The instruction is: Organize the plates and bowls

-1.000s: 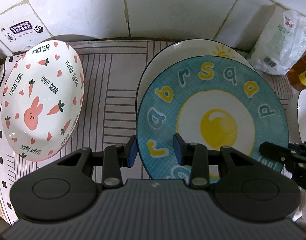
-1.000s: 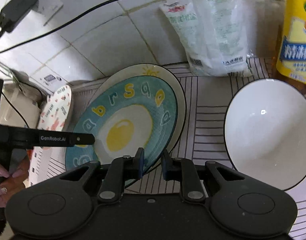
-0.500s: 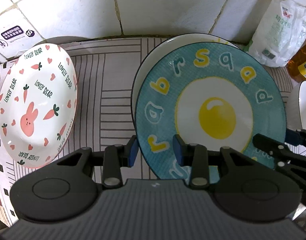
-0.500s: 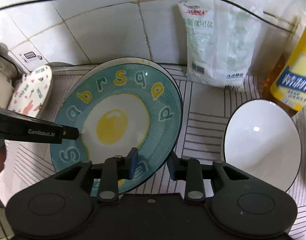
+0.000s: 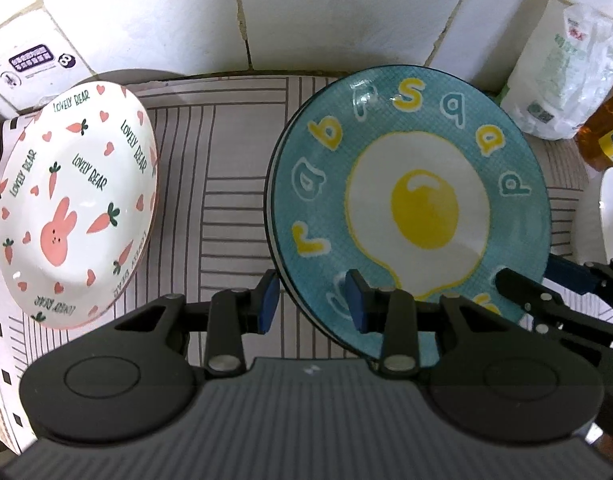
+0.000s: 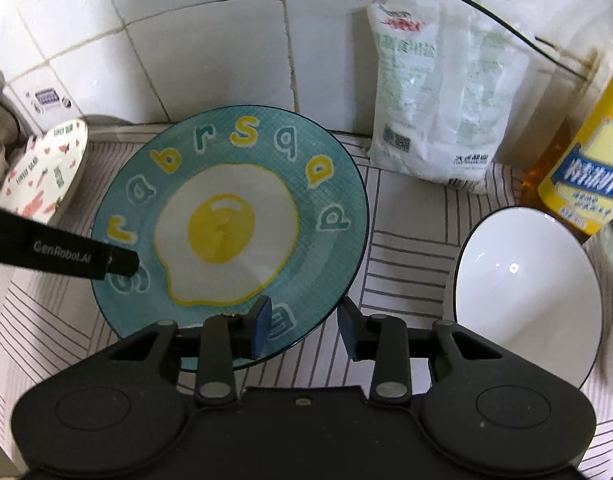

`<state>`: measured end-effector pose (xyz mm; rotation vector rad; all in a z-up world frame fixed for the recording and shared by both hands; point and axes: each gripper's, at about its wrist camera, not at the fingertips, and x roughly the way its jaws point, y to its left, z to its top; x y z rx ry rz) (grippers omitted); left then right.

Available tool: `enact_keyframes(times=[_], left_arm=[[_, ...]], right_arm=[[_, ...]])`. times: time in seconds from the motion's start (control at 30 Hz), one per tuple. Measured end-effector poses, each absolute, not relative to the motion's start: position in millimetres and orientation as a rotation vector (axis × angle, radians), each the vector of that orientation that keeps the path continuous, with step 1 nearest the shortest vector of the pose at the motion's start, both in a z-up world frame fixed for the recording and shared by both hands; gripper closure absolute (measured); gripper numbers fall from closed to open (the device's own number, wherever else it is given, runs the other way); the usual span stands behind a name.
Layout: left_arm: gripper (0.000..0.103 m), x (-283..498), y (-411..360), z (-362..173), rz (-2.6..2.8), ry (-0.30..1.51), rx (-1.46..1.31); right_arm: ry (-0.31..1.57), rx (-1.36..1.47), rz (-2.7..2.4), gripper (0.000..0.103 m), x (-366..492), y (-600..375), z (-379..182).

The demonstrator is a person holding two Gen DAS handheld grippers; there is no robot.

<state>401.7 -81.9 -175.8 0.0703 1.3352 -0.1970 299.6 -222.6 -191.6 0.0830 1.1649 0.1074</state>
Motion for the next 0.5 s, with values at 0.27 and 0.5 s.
enact_keyframes(times=[0.27,0.5], left_arm=[[0.067,365,-71,-146,-0.230,1.279,0.082],[0.063,331,-51,-109,-0.218,1.211,0.121]], right_arm=[[1.038,0.184,0.144,0.050,266,-229,-170],[0.906,0.200,0.205,0.037,231,-218,-138]])
